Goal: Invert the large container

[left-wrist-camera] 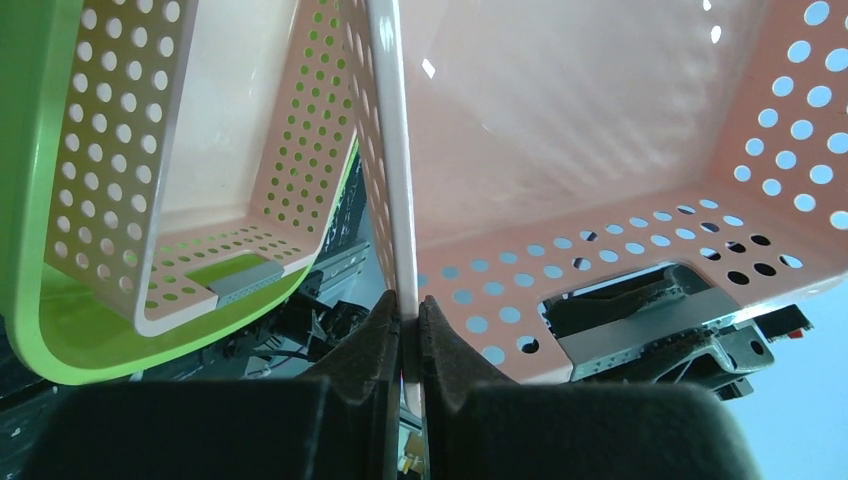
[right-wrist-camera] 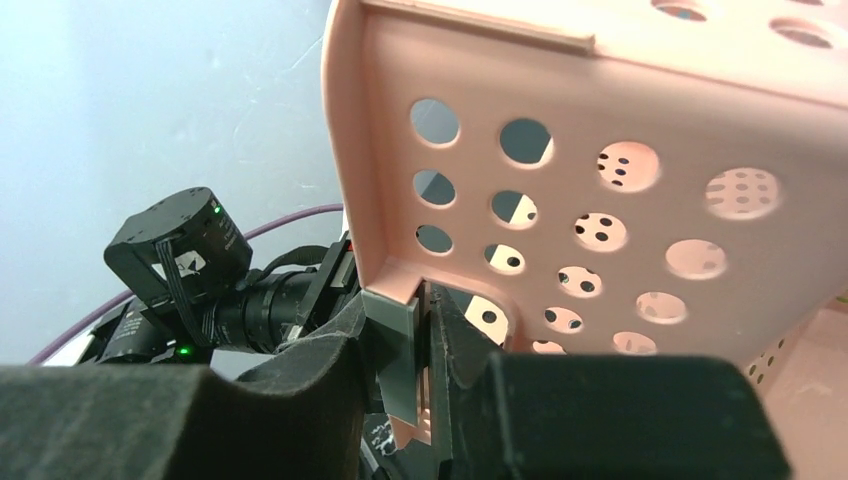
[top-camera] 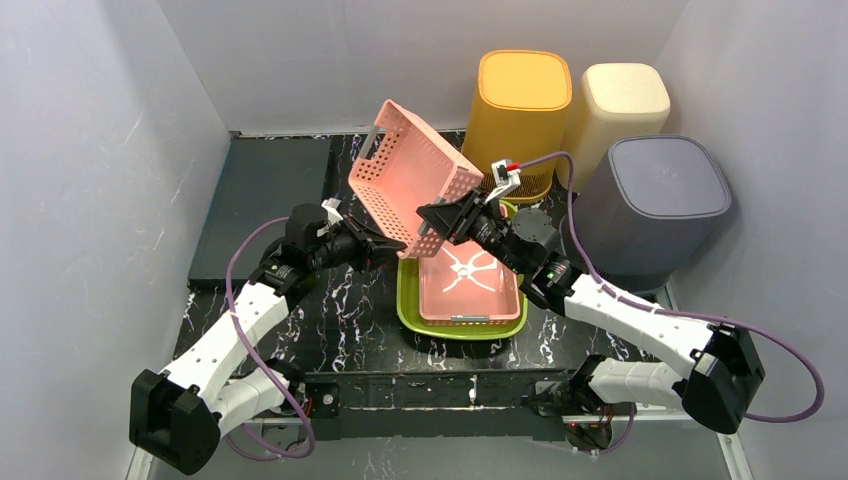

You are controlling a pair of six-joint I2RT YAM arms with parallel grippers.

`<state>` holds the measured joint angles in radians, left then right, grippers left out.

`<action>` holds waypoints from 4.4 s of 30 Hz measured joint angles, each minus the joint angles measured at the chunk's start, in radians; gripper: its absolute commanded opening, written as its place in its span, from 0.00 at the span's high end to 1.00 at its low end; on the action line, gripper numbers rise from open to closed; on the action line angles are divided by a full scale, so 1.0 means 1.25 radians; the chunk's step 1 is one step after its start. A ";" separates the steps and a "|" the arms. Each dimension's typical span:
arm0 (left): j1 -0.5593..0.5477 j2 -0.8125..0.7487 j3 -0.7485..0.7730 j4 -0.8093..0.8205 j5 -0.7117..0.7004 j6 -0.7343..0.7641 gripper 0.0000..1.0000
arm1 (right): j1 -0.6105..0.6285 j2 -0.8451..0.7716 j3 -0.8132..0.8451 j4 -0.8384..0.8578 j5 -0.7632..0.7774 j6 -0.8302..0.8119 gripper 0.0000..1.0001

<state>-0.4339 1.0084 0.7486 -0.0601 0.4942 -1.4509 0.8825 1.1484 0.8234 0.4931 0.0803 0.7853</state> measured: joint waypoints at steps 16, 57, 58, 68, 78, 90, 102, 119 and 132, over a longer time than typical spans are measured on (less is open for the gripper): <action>-0.001 -0.005 -0.003 -0.060 -0.004 0.067 0.38 | 0.069 0.042 0.113 -0.135 0.011 -0.139 0.99; 0.385 -0.106 0.323 -0.865 -0.485 0.573 0.13 | 0.407 0.290 0.333 -0.255 0.428 -0.864 0.99; 0.404 -0.104 0.324 -0.866 -0.478 0.584 0.13 | 0.418 0.292 0.333 -0.256 0.429 -0.889 0.99; 0.645 -0.033 0.336 -0.868 -0.320 0.664 0.14 | 0.528 0.352 0.333 -0.326 0.404 -1.021 0.99; 0.669 -0.024 0.329 -0.831 -0.228 0.661 0.14 | 0.542 0.454 0.338 -0.405 0.314 -1.000 0.91; 0.681 -0.047 0.296 -0.816 -0.208 0.641 0.14 | 0.542 0.550 0.385 -0.510 0.264 -0.879 0.44; 0.681 -0.054 0.243 -0.789 -0.190 0.631 0.15 | 0.541 0.425 0.318 -0.447 0.221 -0.745 0.17; 0.681 -0.062 0.205 -0.774 -0.173 0.629 0.15 | 0.535 0.480 0.315 -0.412 0.244 -0.692 0.14; 0.681 -0.069 0.190 -0.770 -0.175 0.630 0.16 | 0.640 0.450 0.200 -0.244 0.455 -0.888 0.12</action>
<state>0.4171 0.9218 0.9867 -1.0222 0.2752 -0.6640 1.6829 1.7115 1.0729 0.1879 0.6495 -0.3248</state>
